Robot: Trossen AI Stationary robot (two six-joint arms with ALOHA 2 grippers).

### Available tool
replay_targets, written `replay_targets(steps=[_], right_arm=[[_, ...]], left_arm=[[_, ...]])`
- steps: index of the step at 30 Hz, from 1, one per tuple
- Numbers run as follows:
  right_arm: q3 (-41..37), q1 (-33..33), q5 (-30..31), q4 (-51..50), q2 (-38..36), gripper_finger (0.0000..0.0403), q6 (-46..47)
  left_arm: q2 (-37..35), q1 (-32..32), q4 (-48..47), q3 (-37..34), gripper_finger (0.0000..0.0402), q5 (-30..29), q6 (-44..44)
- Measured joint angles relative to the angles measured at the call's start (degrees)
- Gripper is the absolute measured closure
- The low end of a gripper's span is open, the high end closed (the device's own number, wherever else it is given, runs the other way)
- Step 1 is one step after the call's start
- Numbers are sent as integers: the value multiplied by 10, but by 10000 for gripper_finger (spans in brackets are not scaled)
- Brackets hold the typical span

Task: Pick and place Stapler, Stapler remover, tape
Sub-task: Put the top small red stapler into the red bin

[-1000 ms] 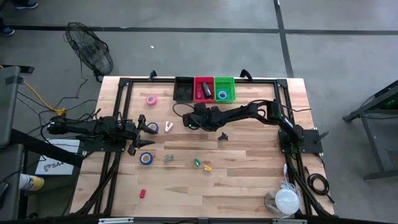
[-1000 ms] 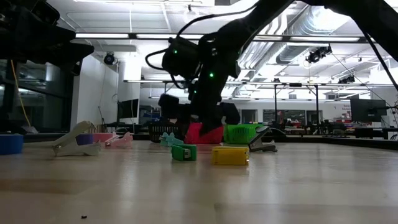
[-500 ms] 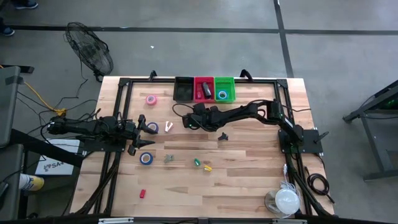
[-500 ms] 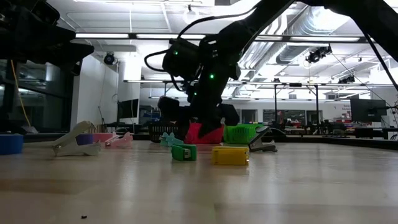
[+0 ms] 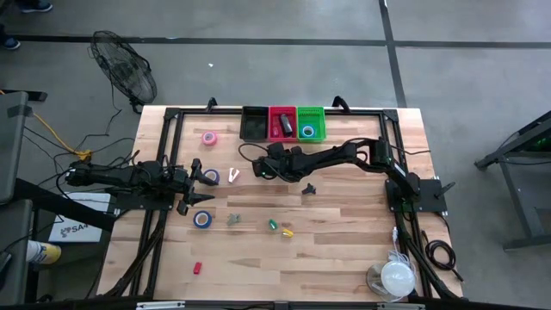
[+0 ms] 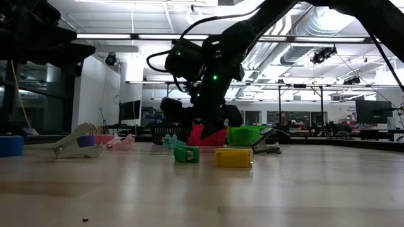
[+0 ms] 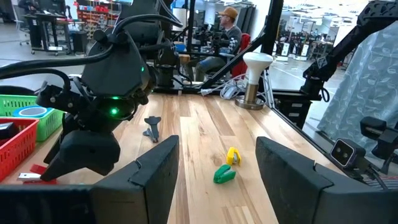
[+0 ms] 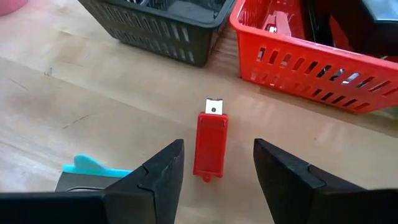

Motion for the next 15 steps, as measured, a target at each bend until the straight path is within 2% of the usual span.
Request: replay_targets(steps=[15], right_arm=[[0, -1, -14, 35, 19, 217, -21]], left_arm=[[0, 0, 0, 0, 191, 0, 0]])
